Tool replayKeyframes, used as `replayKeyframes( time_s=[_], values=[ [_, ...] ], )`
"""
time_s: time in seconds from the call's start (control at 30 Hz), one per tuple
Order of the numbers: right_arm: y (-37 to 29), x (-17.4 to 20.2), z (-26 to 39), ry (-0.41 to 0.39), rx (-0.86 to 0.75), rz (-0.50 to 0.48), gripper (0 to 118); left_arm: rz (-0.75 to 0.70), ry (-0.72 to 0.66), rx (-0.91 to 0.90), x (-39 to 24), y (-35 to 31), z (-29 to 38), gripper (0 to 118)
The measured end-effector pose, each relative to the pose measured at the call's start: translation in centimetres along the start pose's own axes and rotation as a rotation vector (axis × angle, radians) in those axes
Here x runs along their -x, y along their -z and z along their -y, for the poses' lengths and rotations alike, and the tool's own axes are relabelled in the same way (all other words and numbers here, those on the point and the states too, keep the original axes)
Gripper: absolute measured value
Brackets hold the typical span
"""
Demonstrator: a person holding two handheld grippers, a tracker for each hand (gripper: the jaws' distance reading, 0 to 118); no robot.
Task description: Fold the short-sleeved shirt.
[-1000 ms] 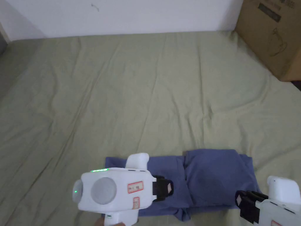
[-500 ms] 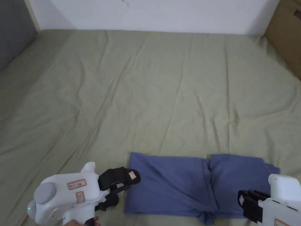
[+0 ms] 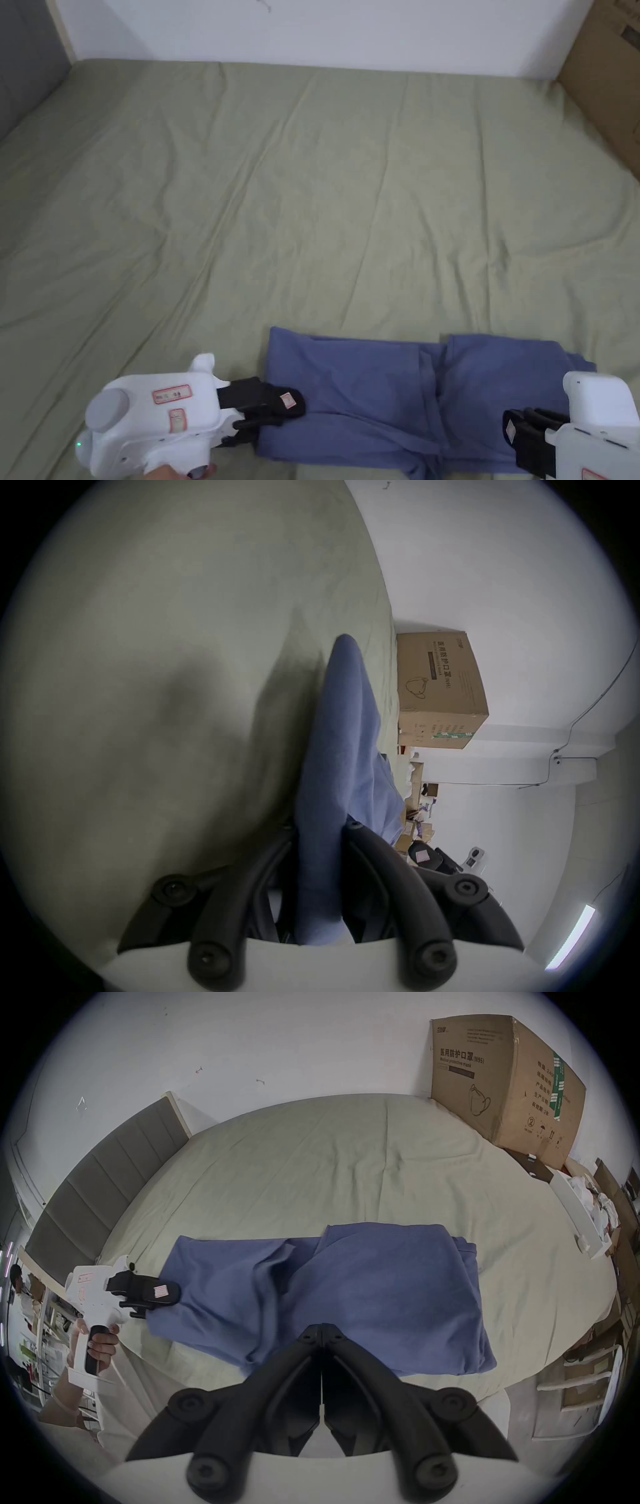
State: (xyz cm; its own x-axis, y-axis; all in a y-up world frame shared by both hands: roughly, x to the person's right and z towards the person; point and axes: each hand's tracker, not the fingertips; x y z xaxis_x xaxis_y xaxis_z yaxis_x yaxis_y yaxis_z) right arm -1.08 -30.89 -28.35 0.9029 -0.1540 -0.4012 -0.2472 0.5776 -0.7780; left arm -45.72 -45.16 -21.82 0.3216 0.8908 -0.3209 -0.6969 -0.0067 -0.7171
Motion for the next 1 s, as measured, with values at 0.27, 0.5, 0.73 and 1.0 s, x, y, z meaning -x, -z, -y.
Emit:
replayKeyframes(
  time_s=[0.27, 0.5, 0.73, 1.0],
  values=[
    [0.4, 0.1, 0.1, 0.006, 0.006, -0.015, 0, -0.163, 0.082, -0.148, -1.0, -9.8, -0.7, 15],
    [1.0, -0.5, 0.9, 0.048, 0.017, -0.042, 0, -0.325, 0.11, -0.258, -2.6, -16.9, -1.4, 15],
    [0.6, -1.4, 1.4, 0.069, 0.009, -0.054, 0, -0.386, 0.188, -0.32, -9.3, -15.2, 0.4, 15],
    [-0.6, -4.6, 2.0, 0.148, -0.022, -0.029, 0, -0.404, 0.509, -0.192, -21.7, -2.0, 6.5, 15]
  ],
)
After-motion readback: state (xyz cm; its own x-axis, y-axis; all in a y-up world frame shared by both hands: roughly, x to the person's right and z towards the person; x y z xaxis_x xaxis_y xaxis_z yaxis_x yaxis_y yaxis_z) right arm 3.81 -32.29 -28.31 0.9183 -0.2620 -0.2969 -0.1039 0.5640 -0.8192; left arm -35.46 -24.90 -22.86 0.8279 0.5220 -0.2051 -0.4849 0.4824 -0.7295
